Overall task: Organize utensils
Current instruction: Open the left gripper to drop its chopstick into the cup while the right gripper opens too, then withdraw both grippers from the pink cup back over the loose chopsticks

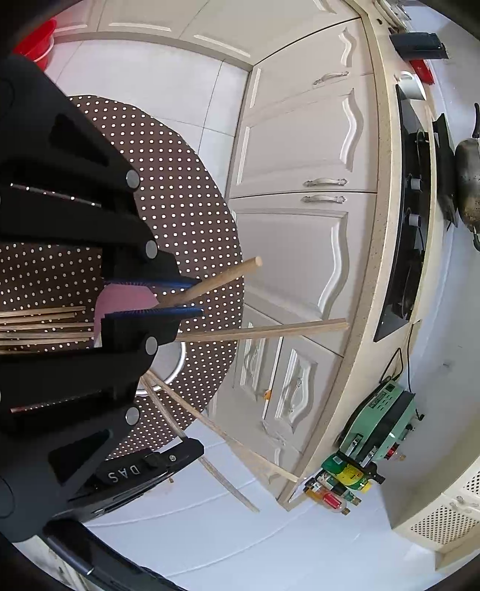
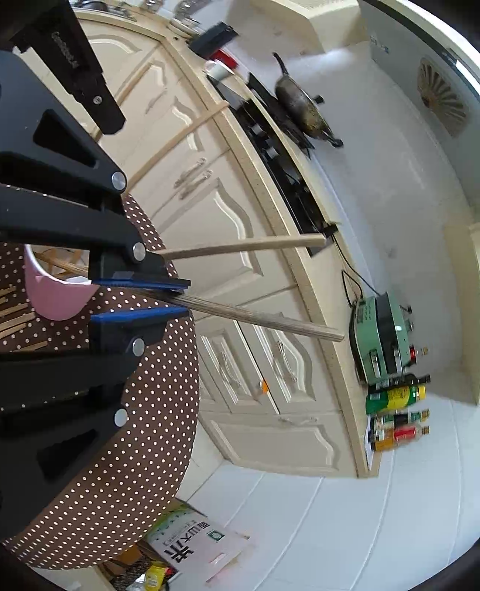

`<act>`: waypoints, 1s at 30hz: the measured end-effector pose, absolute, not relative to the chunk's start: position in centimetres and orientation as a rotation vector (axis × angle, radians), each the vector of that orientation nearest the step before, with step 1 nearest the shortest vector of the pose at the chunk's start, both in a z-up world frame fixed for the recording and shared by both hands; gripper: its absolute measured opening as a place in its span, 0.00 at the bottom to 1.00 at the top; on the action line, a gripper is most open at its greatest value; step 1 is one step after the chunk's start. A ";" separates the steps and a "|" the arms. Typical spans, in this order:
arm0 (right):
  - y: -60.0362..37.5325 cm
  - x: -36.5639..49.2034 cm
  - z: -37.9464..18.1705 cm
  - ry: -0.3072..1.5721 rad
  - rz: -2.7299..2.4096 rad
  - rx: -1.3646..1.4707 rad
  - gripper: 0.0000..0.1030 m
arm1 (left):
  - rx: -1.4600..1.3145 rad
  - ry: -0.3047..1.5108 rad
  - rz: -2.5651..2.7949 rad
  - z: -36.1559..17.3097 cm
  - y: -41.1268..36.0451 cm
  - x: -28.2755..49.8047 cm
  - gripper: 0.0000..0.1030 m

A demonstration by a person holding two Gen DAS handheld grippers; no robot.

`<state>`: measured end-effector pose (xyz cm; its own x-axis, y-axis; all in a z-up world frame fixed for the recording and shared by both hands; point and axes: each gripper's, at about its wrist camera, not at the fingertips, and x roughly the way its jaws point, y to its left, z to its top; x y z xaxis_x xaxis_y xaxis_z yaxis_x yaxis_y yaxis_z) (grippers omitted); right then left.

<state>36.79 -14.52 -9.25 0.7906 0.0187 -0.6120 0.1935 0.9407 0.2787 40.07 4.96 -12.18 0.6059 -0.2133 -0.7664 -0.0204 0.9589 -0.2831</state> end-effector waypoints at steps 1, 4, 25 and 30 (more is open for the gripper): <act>-14.5 36.7 -9.3 0.659 -0.090 0.331 0.10 | -0.272 0.919 -0.116 -12.3 4.9 40.0 0.11; -14.5 36.7 -9.5 0.699 -0.063 0.310 0.20 | -0.250 0.931 -0.121 -12.5 4.8 39.6 0.12; -15.0 33.0 -7.9 0.711 -0.002 0.224 0.58 | -0.178 0.950 -0.156 -12.2 3.6 36.1 0.12; -15.0 32.1 -7.4 0.709 0.007 0.212 0.65 | -0.170 0.951 -0.150 -11.8 3.6 35.0 0.12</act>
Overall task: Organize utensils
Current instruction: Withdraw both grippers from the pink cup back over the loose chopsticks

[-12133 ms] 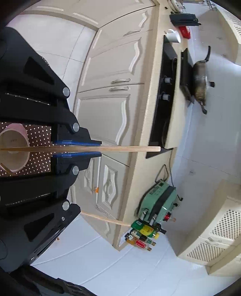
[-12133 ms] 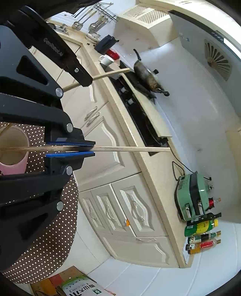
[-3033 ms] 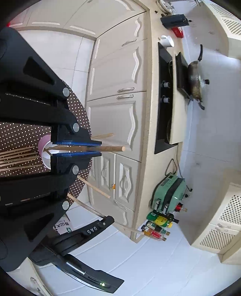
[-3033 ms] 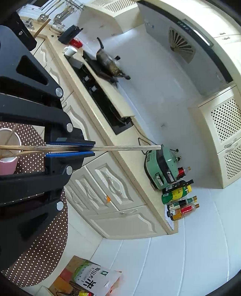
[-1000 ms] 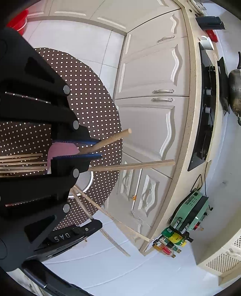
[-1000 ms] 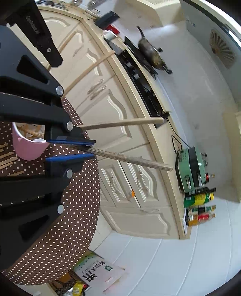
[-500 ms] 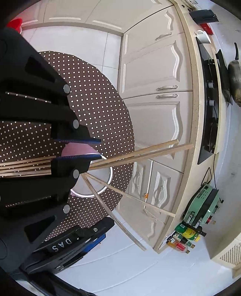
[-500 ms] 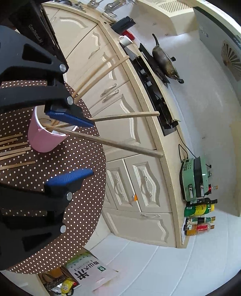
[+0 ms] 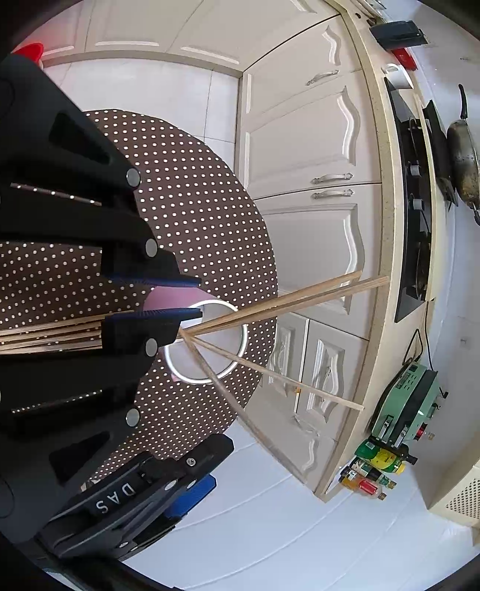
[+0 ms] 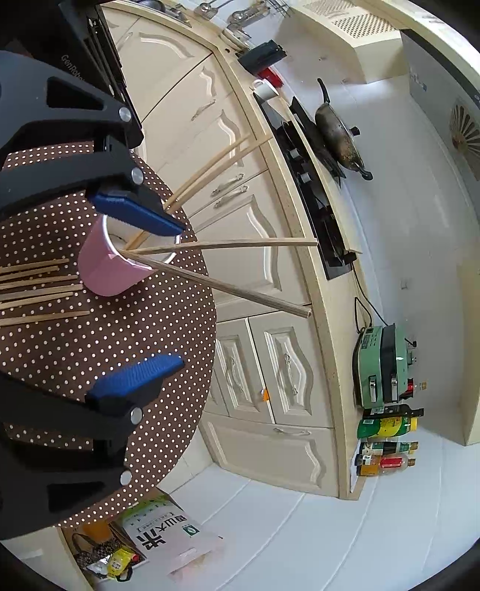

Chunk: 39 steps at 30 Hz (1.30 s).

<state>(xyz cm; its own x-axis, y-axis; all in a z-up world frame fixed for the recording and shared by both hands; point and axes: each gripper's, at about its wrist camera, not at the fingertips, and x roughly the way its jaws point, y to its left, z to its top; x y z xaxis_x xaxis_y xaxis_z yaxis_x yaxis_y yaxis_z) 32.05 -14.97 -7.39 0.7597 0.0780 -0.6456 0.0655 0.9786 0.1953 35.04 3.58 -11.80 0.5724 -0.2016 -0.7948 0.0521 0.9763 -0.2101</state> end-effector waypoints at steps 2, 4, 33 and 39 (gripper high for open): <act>-15.1 31.6 -7.1 0.706 0.011 0.202 0.67 | -0.170 0.941 -0.145 -11.5 3.7 34.4 0.12; -15.2 31.2 -6.7 0.702 0.014 0.201 0.69 | -0.168 0.935 -0.144 -11.2 3.7 34.0 0.12; -17.6 21.8 -3.6 0.723 0.149 0.201 0.82 | -0.089 0.840 -0.149 -8.3 1.1 22.9 0.12; -17.8 19.5 -3.5 0.733 0.152 0.192 0.82 | -0.083 0.851 -0.141 -8.6 0.7 20.1 0.12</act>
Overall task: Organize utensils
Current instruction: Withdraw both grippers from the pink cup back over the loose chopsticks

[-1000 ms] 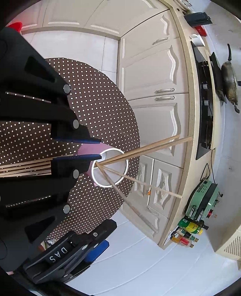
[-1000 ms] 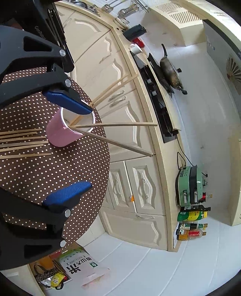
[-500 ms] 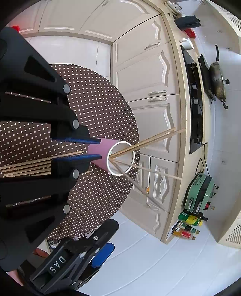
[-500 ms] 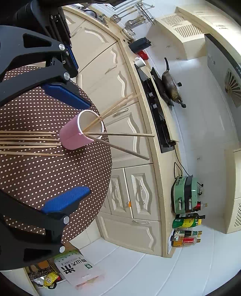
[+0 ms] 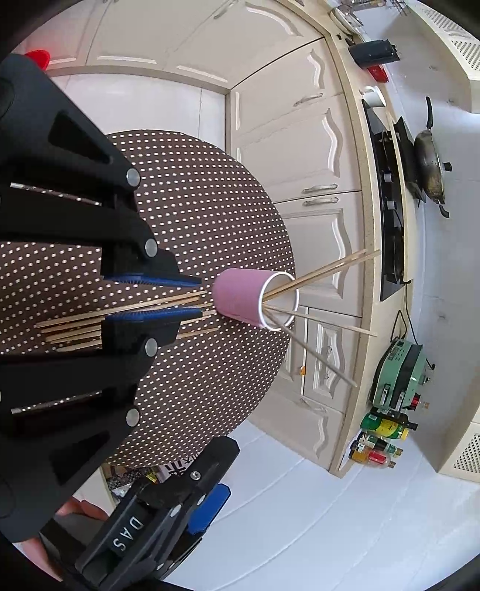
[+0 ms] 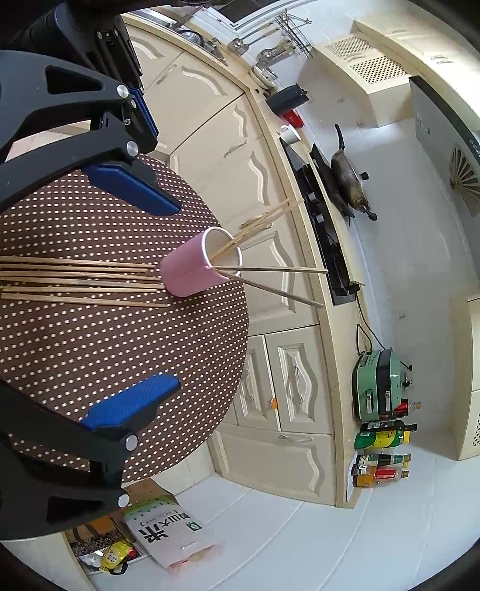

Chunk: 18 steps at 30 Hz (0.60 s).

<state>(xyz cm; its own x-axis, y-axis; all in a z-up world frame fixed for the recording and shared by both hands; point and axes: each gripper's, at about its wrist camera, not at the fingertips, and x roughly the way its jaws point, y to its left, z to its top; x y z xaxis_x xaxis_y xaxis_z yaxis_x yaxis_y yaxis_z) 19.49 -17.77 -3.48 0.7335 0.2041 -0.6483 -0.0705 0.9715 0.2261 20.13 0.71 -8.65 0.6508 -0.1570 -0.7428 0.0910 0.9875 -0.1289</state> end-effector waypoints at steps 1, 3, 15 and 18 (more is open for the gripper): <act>-17.8 19.1 -3.5 0.737 0.153 0.190 0.82 | -0.080 0.852 -0.140 -8.7 0.6 19.8 0.12; -17.8 18.2 -3.5 0.739 0.157 0.187 0.82 | -0.078 0.855 -0.143 -8.7 0.6 18.9 0.14; -17.4 15.3 -4.2 0.782 0.165 0.150 0.83 | -0.081 0.835 -0.104 -8.9 1.0 15.2 0.64; -17.5 14.9 -4.8 0.802 0.156 0.148 0.87 | -0.084 0.848 -0.096 -9.3 1.3 14.6 0.65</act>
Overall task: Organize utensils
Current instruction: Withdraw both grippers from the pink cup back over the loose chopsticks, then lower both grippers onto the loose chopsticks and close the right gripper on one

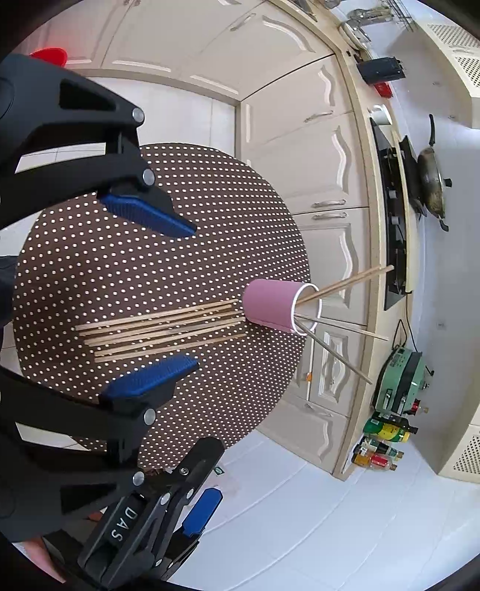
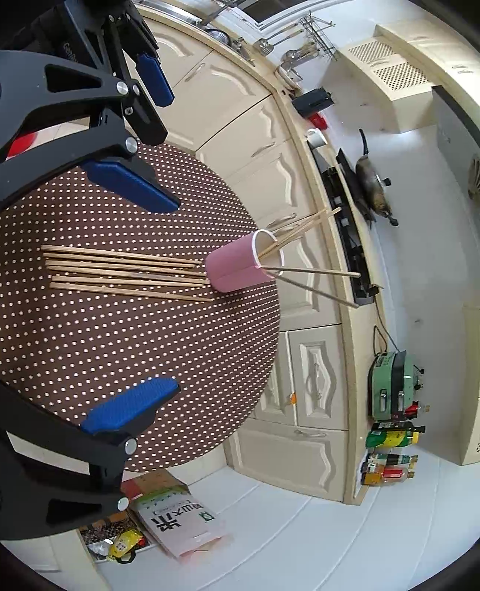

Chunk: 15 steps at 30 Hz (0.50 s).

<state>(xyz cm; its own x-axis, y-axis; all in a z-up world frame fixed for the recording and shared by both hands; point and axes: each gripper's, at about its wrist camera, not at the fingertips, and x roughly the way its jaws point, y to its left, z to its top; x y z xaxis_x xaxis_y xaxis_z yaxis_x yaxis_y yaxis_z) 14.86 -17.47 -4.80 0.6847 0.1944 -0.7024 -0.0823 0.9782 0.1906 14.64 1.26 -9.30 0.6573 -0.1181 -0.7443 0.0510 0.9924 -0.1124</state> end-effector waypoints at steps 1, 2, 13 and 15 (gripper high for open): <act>-17.5 14.8 -4.9 0.808 0.156 0.151 0.89 | -0.083 0.850 -0.092 -9.4 1.3 14.5 0.66; -17.5 14.6 -5.1 0.811 0.155 0.152 0.89 | -0.083 0.853 -0.085 -9.5 1.4 14.4 0.68; -17.2 14.5 -7.2 0.876 0.135 0.118 0.91 | -0.087 0.912 -0.075 -11.5 1.7 14.6 0.73; -17.0 14.7 -7.8 0.893 0.130 0.115 0.91 | -0.085 0.929 -0.075 -12.0 1.8 15.0 0.73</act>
